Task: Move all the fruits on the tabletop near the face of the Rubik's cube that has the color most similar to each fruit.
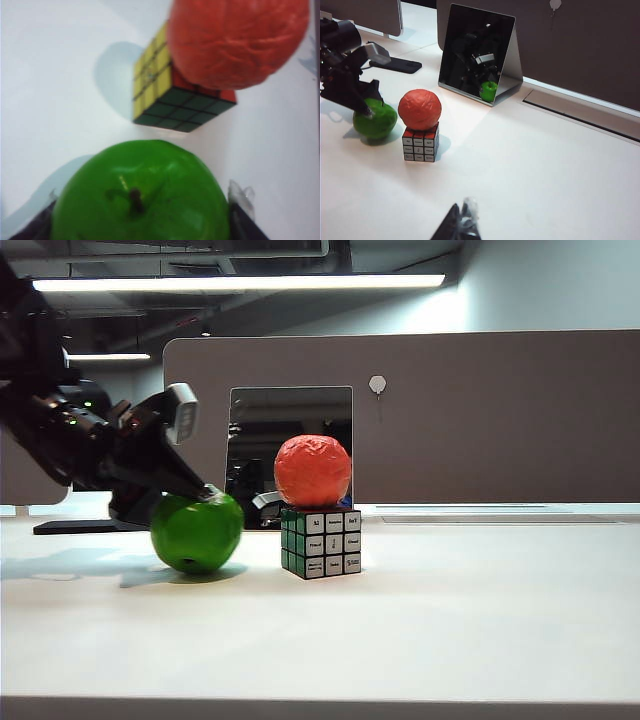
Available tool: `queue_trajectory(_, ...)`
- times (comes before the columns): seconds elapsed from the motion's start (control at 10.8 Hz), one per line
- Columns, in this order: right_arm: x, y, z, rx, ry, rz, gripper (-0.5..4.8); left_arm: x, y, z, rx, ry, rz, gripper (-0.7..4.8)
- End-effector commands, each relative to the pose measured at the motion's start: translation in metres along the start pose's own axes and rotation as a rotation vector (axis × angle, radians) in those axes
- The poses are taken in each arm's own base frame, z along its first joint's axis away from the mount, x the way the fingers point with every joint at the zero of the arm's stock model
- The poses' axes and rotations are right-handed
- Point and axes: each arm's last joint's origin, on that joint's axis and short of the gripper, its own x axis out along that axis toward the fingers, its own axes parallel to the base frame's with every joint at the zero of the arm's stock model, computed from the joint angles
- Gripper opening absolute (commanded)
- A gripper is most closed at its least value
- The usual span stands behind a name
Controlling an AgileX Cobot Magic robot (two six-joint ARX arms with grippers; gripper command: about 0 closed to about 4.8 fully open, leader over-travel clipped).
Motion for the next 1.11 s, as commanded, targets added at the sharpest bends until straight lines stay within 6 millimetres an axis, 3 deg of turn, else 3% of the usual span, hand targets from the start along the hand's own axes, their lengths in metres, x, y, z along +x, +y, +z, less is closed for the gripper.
queue_trajectory(0.09, -0.001, 0.000, 0.003, -0.003, -0.022, -0.009, -0.01, 0.005, -0.004, -0.009, -0.039, 0.050, -0.037, 0.76)
queue_trajectory(0.28, -0.001, 0.000, 0.003, -0.003, -0.022, -0.009, -0.01, 0.005, -0.011, -0.013, -0.041, 0.065, -0.090, 0.47)
queue_trajectory(0.65, -0.001, 0.000, 0.003, -0.003, -0.021, -0.009, -0.01, 0.006, -0.016, -0.007, -0.020, 0.038, -0.113, 0.47)
queue_trajectory(0.83, -0.001, -0.001, 0.003, -0.003, -0.020, -0.012, -0.01, 0.019, -0.020, -0.005, 0.013, 0.126, -0.076, 0.47)
queue_trajectory(0.92, -0.001, -0.001, 0.003, -0.004, -0.021, -0.012, -0.01, 0.023, -0.021, -0.003, 0.012, 0.154, -0.055, 0.17)
queue_trajectory(1.11, -0.001, -0.001, 0.003, -0.004, -0.020, -0.012, -0.01, 0.021, -0.021, -0.001, -0.001, 0.183, 0.005, 0.16)
